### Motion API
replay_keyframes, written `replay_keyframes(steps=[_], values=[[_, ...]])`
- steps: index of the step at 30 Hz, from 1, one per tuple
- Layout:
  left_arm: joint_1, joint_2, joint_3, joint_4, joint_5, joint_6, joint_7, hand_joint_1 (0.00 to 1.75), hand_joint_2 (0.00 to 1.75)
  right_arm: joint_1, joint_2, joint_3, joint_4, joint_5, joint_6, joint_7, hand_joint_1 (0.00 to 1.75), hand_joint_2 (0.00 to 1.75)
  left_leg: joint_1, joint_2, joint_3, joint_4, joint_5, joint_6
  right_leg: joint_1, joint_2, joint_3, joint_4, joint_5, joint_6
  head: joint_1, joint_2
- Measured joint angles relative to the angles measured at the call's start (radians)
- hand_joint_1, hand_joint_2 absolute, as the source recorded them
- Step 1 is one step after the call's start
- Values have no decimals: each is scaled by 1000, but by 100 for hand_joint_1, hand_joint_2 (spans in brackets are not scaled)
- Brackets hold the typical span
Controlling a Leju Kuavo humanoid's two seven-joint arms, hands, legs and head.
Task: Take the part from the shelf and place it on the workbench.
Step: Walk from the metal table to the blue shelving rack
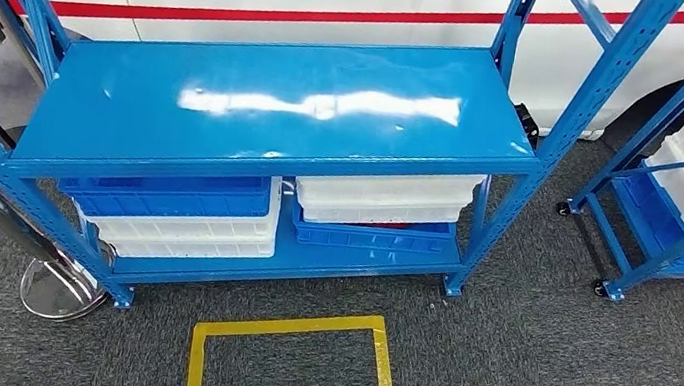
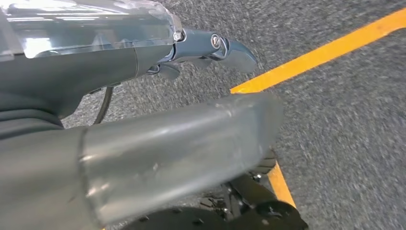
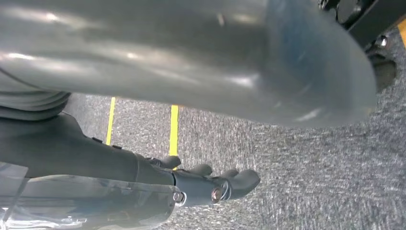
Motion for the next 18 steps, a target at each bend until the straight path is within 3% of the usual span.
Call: replay_keyframes(steps=[2, 3, 5, 6, 7, 8, 9, 11, 12, 13, 16, 18], values=[[1, 0, 0, 0, -1, 0, 0, 0, 0, -1, 0, -1, -1, 1, 0, 0, 0, 0, 5, 0, 14, -16, 15, 12, 0, 0, 1, 16, -16, 11, 3, 0], [0, 0, 0, 0, -2, 0, 0, 0, 0, -2, 0, -1, -1, 1, 0, 0, 0, 0, 8, 1, 21, -23, 17, 18, 0, 0, -15, 51, -35, 15, 4, 0], [-1, 0, 0, 0, -5, 0, 0, 0, 0, -2, 0, -2, -2, 2, 0, 0, 0, 0, 9, 1, 28, -29, 14, 25, -3, 0, -88, 177, -88, 21, 7, 0], [-2, 0, 0, 0, -5, 0, 0, 0, 0, -2, 0, -2, -2, 2, 0, 0, 0, 0, 8, 1, 31, -28, 10, 27, -5, 0, -130, 239, -105, 23, 8, 0], [-2, 0, 0, 0, -6, 0, 0, 0, 0, -1, 0, -2, -2, 3, 0, 0, 0, 0, 7, 0, 35, -28, 5, 27, -6, 0, -160, 275, -103, 25, 8, 0], [-1, 0, 0, 0, -6, 0, 0, 0, 0, 0, 0, -2, -2, 4, 0, 0, 0, 0, 7, -1, 42, -28, -1, 26, -7, 0, -171, 273, -79, 26, 8, 0], [0, 0, 0, 0, -7, 0, 0, 0, 0, 1, 0, -2, -2, 6, 0, 0, 0, 0, 7, -2, 51, -28, -7, 24, -7, 0, -164, 237, -39, 25, 8, 0], [1, -1, 0, 1, -9, 0, 0, 0, 0, 3, -1, -2, -2, 9, 0, 0, 0, 0, 6, -4, 69, -27, -24, 16, -6, 0, -117, 108, 44, 20, 9, 0], [0, -1, 0, 2, -10, 0, 0, 0, 0, 2, -1, -2, -2, 10, 0, -2, 0, 0, 4, -5, 74, -25, -32, 11, -5, 0, -97, 59, 63, 15, 9, 0], [-1, -1, 0, 2, -10, 0, 0, 0, 0, 2, -1, -2, -2, 12, 1, -4, 0, 0, 2, -5, 77, -24, -39, 5, -4, 1, -85, 28, 69, 10, 9, 0], [-6, 0, 1, 3, -10, 1, -1, 0, 0, 0, 0, -2, -2, 32, 5, -15, 0, 0, 2, -6, 85, -27, -51, -10, -3, 0, -76, 14, 57, -5, 6, 0], [-6, 1, 1, 3, -11, 1, -2, 0, 0, 1, 1, -1, -2, 44, 6, -18, 0, 0, 3, -5, 75, 11, -75, -20, -7, -7, -65, 8, 51, -17, 1, 0]])
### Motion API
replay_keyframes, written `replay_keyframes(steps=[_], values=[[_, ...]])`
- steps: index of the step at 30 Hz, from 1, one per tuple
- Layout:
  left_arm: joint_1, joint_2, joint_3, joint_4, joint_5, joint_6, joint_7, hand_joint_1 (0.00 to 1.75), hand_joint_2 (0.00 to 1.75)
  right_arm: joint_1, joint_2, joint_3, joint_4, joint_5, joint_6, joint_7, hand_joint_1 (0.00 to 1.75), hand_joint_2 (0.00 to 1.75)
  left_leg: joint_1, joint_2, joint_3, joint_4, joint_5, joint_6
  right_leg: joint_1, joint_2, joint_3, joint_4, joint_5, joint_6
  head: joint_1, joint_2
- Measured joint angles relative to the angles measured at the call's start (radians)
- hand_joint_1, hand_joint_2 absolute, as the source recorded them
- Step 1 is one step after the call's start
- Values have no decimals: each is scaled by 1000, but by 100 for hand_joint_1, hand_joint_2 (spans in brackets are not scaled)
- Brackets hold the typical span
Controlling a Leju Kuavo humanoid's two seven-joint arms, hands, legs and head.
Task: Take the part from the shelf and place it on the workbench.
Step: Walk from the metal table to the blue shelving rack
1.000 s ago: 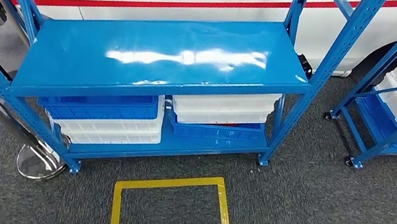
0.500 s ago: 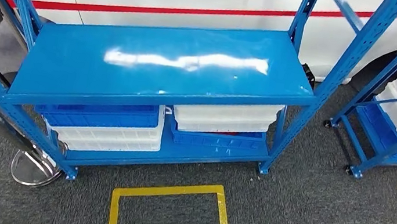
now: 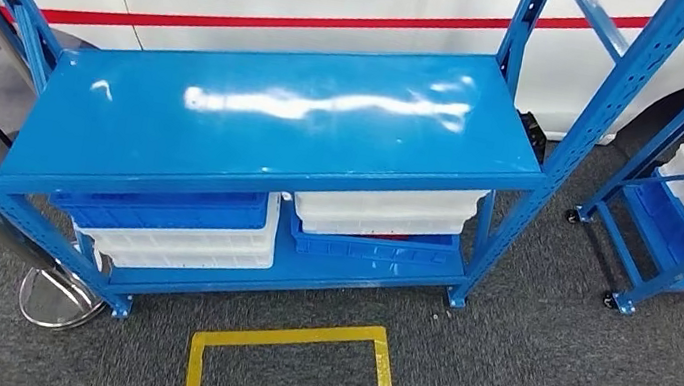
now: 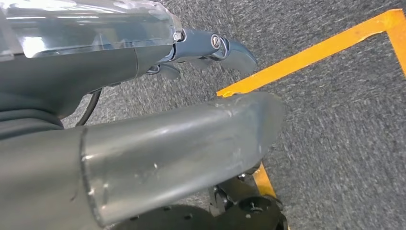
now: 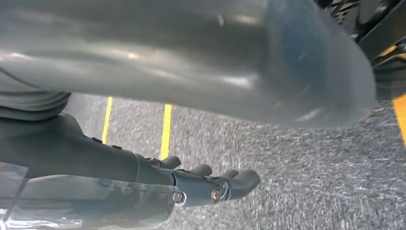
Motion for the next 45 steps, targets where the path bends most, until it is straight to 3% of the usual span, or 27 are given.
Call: replay_keyframes(steps=[1, 3, 4, 5, 6, 8, 10, 12, 15, 17, 19, 20, 21, 23, 25, 30, 32, 34, 35, 36, 37, 39, 40, 43, 45], values=[[0, 1, 0, 1, 0, 0, 0, 0, 0, 1, 1, 0, 0, 3, 0, 0, 0, 0, 2, 1, -25, 53, -26, -5, -1, -6, 6, -2, -4, -5, -3, 0], [1, 1, 0, 2, -1, 0, -1, 0, 0, 2, 0, 0, 0, 5, 0, 0, 0, 0, 5, 2, -106, 195, -79, -13, 1, -16, 15, -3, -14, -11, -7, 0], [2, 1, 1, 2, -1, 0, 0, 0, 0, 2, 0, 0, 0, 4, 0, 0, 0, 0, 6, 2, -142, 247, -88, -14, 2, -20, 21, -2, -20, -11, -8, 0], [4, 1, 1, 2, -1, 0, 0, 0, 0, 2, 0, 0, 0, 3, 0, 0, 0, 0, 6, 2, -160, 261, -74, -13, 2, -22, 28, -2, -27, -10, -8, 0], [6, 1, 2, 2, -1, 0, 0, 0, 0, 2, 0, 0, 0, -1, -1, 1, 0, 0, 6, 3, -159, 234, -38, -11, 3, -24, 38, -2, -33, -9, -8, 0], [8, 2, 4, 2, -1, 0, 0, 0, 0, 1, 0, -1, 0, -10, -2, 3, 0, 0, 3, 8, -115, 105, 52, 3, 4, -27, 58, -3, -47, -5, -7, 0], [7, 2, 6, 3, -1, 0, 0, 0, 0, -2, 1, -2, 0, -15, -2, 4, 0, 0, -5, 17, -79, 10, 91, 18, 5, -29, 66, -2, -57, 3, -4, 0], [6, 3, 8, 4, -1, 0, 0, 0, 0, -4, 2, -2, 0, -15, -3, 4, 0, 0, -11, 19, -74, -9, 85, 27, 6, -31, 67, -5, -60, 14, -3, 0], [8, 3, 10, 4, -1, 0, 0, 0, 0, -6, 1, -2, 0, -16, -4, 6, 0, 0, 0, 13, -54, -40, 90, 41, 7, -25, 66, 13, -79, 28, 1, 0], [6, 3, 11, 5, -1, 0, 0, 0, 0, -5, 1, -2, 0, -16, -4, 6, 0, 0, 4, 11, -40, -53, 91, 49, 5, -8, 14, 115, -124, 34, 5, 0], [4, 3, 12, 5, -1, 0, 0, 0, 0, -4, 1, -2, 0, -16, -3, 6, 0, 0, 3, 7, -32, -54, 84, 51, 1, -1, -67, 239, -159, 39, 5, 0], [3, 2, 12, 5, -1, 0, 0, 0, 0, -3, 0, -2, 0, -16, -3, 6, 0, 0, 3, 5, -26, -54, 79, 51, 0, 0, -93, 265, -152, 41, 5, 0], [4, 2, 12, 5, -1, 0, 0, 0, 0, -2, 0, -2, 0, -16, -3, 6, 0, 0, 3, 1, -17, -54, 72, 49, -1, 0, -101, 256, -125, 42, 5, 0], [5, 1, 12, 5, -2, 0, -1, 0, 0, 0, -2, -2, 0, -16, -3, 6, 0, 0, 3, -4, 3, -53, 57, 43, -1, 2, -68, 144, -33, 39, 6, 0], [3, 0, 13, 6, -3, 2, -2, 0, 0, 2, -4, -3, 0, -14, 0, 5, 0, 0, -1, -9, 14, -48, 41, 32, 1, 6, -26, 35, 20, 33, 7, 0], [-2, 1, 13, 7, -5, 9, -7, 0, 0, -1, -3, -3, 0, 12, 9, 3, 0, 0, 0, -13, 17, -32, 14, 6, 2, 1, -7, -4, 9, 6, 2, 0], [-3, 2, 13, 9, -6, 11, -7, 0, 0, 0, -2, -3, 0, 14, 10, 3, 0, 0, 3, -6, -22, 53, -32, -4, -1, -9, 1, -9, 5, -4, -3, 0], [-3, 3, 14, 11, -9, 13, -7, 0, 0, 0, -2, -5, 0, 11, 10, 3, 0, 0, 6, -1, -97, 188, -86, -11, 1, -15, 5, -8, -1, -10, -7, 0], [-3, 3, 14, 12, -11, 15, -7, 0, 0, -1, -2, -8, 0, 8, 9, 4, 0, 0, 7, 0, -125, 230, -93, -12, 2, -16, 8, -8, -4, -10, -7, 0], [-2, 3, 14, 12, -13, 16, -6, 0, 0, -2, -2, -12, 0, 6, 7, 6, 0, 0, 7, 1, -138, 240, -79, -11, 3, -17, 12, -8, -8, -10, -7, 0], [-1, 3, 14, 12, -14, 18, -6, 0, 0, -2, -2, -16, 0, 3, 5, 7, 0, 44, 7, 1, -130, 207, -44, -8, 3, -17, 18, -8, -11, -9, -7, 0], [-1, 3, 14, 12, -16, 21, -5, 0, 0, -3, -1, -22, 0, 2, -1, 10, 0, 131, 3, 8, -81, 77, 39, 6, 5, -17, 31, -8, -19, -6, -6, 0], [-3, 4, 14, 12, -16, 23, -4, 0, 0, -4, 1, -24, 0, 2, -4, 11, 0, 175, 0, 12, -60, 21, 64, 13, 6, -17, 33, -7, -21, -3, -6, 0], [-5, 5, 15, 12, -16, 27, 3, 0, 0, -7, 4, -30, 0, 3, -11, 18, 0, 175, -9, 16, -47, -29, 72, 25, 7, -19, 34, -10, -23, 12, -6, 0], [-4, 4, 16, 12, -16, 28, 9, 0, 0, -9, 3, -33, -1, 3, -16, 21, 0, 175, -2, 13, -38, -44, 79, 35, 6, -19, 36, -4, -31, 24, -4, 0]])
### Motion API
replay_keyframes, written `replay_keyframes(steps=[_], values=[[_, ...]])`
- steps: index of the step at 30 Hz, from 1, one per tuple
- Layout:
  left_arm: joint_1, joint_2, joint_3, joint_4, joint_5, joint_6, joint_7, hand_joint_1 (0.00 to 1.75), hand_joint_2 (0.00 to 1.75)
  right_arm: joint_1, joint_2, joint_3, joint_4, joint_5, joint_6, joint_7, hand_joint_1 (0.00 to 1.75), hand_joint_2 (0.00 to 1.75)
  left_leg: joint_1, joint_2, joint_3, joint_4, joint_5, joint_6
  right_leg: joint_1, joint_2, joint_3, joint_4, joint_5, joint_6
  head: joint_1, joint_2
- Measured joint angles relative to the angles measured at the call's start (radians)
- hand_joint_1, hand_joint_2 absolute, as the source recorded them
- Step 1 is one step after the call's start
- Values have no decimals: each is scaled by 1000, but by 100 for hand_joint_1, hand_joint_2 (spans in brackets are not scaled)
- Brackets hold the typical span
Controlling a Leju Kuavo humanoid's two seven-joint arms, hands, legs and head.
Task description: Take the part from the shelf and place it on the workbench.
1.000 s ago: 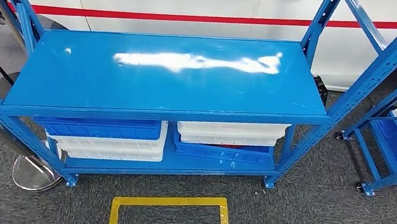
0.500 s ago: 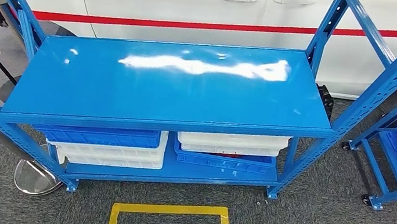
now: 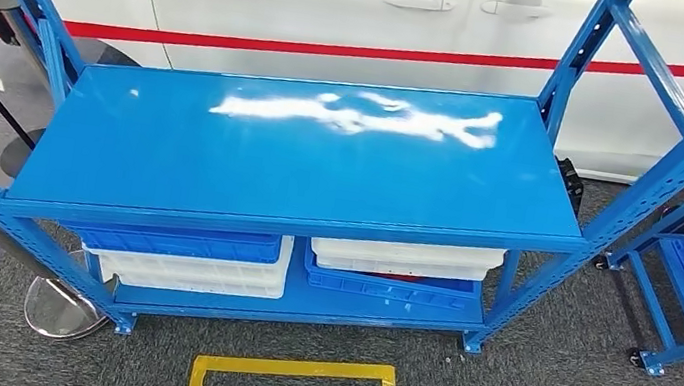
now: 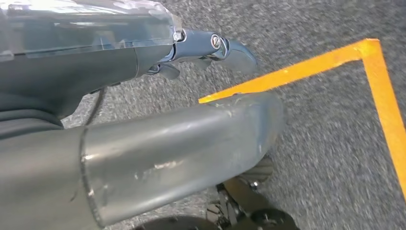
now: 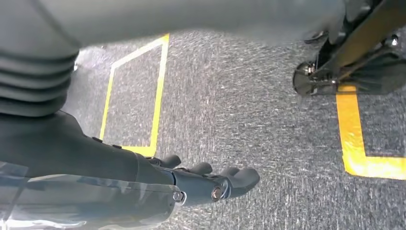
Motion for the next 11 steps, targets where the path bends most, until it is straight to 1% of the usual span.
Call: replay_keyframes(steps=[1, 2, 4, 5, 6, 7, 8, 9, 10, 11], values=[[0, 0, 0, 0, 0, 1, 2, 0, 0, -1, 0, -2, 0, 0, -2, 0, 0, 175, 4, -2, 5, -8, 5, 5, 0, 4, -10, 25, -17, 5, 2, 0], [-1, -1, 0, 1, 0, 1, 4, 0, 0, -2, 0, -5, 0, 0, -2, 0, 0, 175, 7, -2, 9, -14, 9, 10, -1, 10, -31, 70, -44, 9, 5, 0], [-2, 0, 1, 1, 1, 3, 7, 0, 0, -2, 0, -10, 0, 0, -2, 0, 0, 175, 5, -4, 10, -15, 8, 18, -6, 20, -95, 196, -101, 18, 8, 0], [-2, 0, 2, 1, 1, 4, 8, 0, 0, -1, 0, -11, 0, 0, -2, 0, 0, 175, 5, -5, 11, -14, 7, 19, -10, 21, -120, 241, -112, 24, 8, 0], [-2, 0, 3, 1, 1, 4, 10, 0, 0, -1, 0, -11, 0, 0, -3, 0, 0, 131, 5, -7, 12, -12, 4, 20, -15, 22, -130, 255, -104, 31, 8, 0], [-2, 0, 4, 1, 2, 5, 11, 0, 0, -1, 0, -12, 0, 0, -4, -1, 0, 87, 6, -10, 13, -8, 1, 19, -21, 22, -123, 232, -78, 38, 8, 0], [-2, 0, 5, 1, 2, 5, 11, 0, 0, -1, 0, -13, -1, -1, -6, -1, 0, 44, 8, -12, 14, -2, -4, 16, -28, 21, -98, 174, -39, 46, 8, 0], [-2, 0, 6, 1, 3, 5, 12, 0, 0, -1, 0, -14, -1, -1, -8, -1, 0, 0, 10, -14, 12, 7, -11, 11, -34, 23, -68, 110, -9, 54, 9, 0], [-2, 1, 7, 1, 3, 6, 13, 0, 0, -2, 1, -16, -1, -1, -9, -2, 0, 0, 9, -17, 8, 19, -20, 4, -37, 26, -44, 57, 12, 56, 11, 0], [-2, 1, 7, 1, 3, 6, 13, 0, 0, -2, 2, -17, -1, -2, -10, -2, 0, 0, 8, -18, 6, 26, -25, 0, -39, 27, -29, 26, 22, 58, 11, 0]])
